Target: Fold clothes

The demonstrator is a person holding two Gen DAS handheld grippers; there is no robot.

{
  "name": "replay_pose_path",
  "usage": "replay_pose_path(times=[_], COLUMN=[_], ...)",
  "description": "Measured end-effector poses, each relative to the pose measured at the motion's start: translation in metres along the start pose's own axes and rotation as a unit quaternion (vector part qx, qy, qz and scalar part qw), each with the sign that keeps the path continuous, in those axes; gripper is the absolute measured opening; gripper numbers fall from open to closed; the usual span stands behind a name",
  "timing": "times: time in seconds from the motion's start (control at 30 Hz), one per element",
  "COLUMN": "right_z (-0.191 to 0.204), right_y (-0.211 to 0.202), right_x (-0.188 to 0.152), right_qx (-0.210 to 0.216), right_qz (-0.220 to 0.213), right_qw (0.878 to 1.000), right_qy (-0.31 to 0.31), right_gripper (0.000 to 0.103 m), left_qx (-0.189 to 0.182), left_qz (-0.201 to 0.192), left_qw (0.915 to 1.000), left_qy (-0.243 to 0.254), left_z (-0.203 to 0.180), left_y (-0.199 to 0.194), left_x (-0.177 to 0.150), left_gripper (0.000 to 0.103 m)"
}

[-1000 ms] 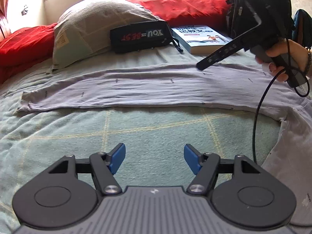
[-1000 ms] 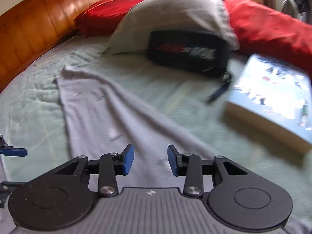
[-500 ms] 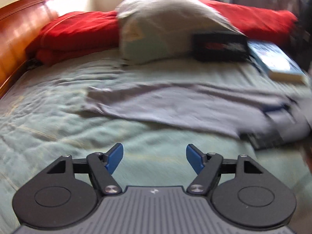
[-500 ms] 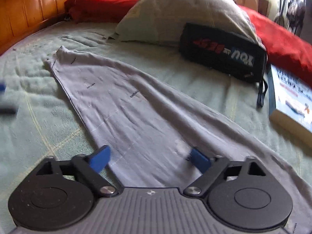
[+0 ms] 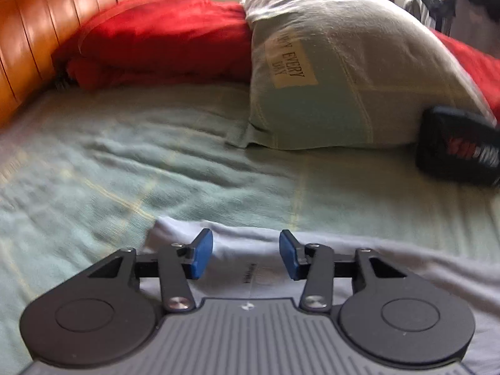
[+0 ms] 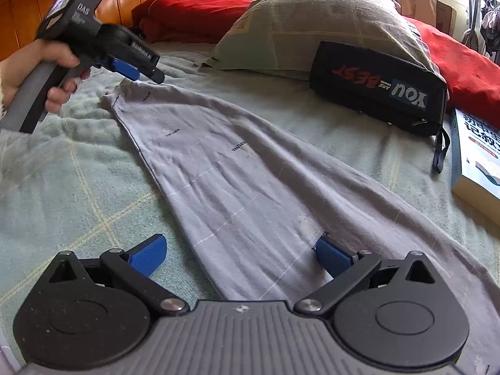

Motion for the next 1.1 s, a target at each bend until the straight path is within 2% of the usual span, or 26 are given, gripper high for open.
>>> replay_pose_path(times=[0.1, 0.13, 0.23, 0.27, 0.3, 0.33, 0.5, 0.63, 0.77, 0.9, 0.97, 1.0, 1.03, 1.1], right_z=[0.000, 0.001, 0.007, 0.011, 0.016, 0.019, 0.023, 0.024, 0.025, 0.025, 0.026, 0.027, 0.028, 0.029], right_y=[-0.004, -0.007, -0.020, -0.024, -0.029, -0.032, -0.030, -0.029, -0.028, -0.024, -0.023, -0.023, -0.023, -0.022], right_x=[0.001, 0.001, 0.003, 0.004, 0.004, 0.004, 0.005, 0.004, 0.004, 0.003, 0.003, 0.003, 0.002, 0.002], right_qx=[0.009, 0.018, 0.095, 0.119, 0.144, 0.161, 0.155, 0.142, 0.151, 0.149, 0.144, 0.142, 0.140, 0.135], right_qz=[0.006, 0.009, 0.018, 0.020, 0.021, 0.021, 0.017, 0.018, 0.014, 0.019, 0.018, 0.018, 0.017, 0.016], right_qw=[1.000, 1.000, 0.994, 0.992, 0.988, 0.986, 0.986, 0.989, 0.987, 0.987, 0.988, 0.989, 0.989, 0.990], right_qy=[0.010, 0.017, 0.046, 0.046, 0.046, 0.046, 0.053, 0.048, 0.048, 0.049, 0.045, 0.043, 0.041, 0.037], right_gripper=[0.103, 0.103, 0.103, 0.103, 0.103, 0.103, 0.103, 0.103, 0.103, 0.103, 0.103, 0.103, 0.103, 0.103], left_qx=[-0.039, -0.034, 0.004, 0.012, 0.017, 0.019, 0.063, 0.077, 0.033, 0.056, 0.055, 0.050, 0.046, 0.054], left_qz=[0.019, 0.027, 0.038, 0.037, 0.039, 0.041, -0.006, -0.024, -0.014, 0.000, -0.001, -0.006, -0.012, -0.045], left_qw=[0.9991, 0.9991, 0.9991, 0.9987, 0.9981, 0.9972, 0.9973, 0.9957, 0.9956, 0.9970, 0.9977, 0.9982, 0.9985, 0.9973], left_qy=[-0.003, 0.000, -0.018, -0.031, -0.046, -0.060, -0.035, -0.046, -0.087, -0.053, -0.041, -0.033, -0.026, -0.020], left_z=[-0.002, -0.001, 0.016, 0.024, 0.031, 0.037, 0.049, 0.060, 0.071, 0.067, 0.065, 0.062, 0.060, 0.057], left_y=[0.005, 0.009, 0.020, 0.022, 0.020, 0.015, -0.016, -0.007, 0.018, 0.038, 0.040, 0.038, 0.037, 0.030], left_x=[-0.010, -0.014, -0.019, -0.019, -0.019, -0.018, 0.002, 0.019, 0.022, 0.010, 0.005, 0.005, 0.005, 0.010], left_gripper=[0.045, 0.047, 0.052, 0.051, 0.040, 0.036, 0.038, 0.038, 0.043, 0.045, 0.040, 0.030, 0.011, 0.007])
Point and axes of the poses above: each gripper's, at about its wrist camera, not at the fingertips, and y roughly the way its jaws point, z to its left, x to its top, the point moved 6 cm from there along y, roughly the way its jaws point, and after that the axes turned 3 degrees about z, right-handed, at the moved point
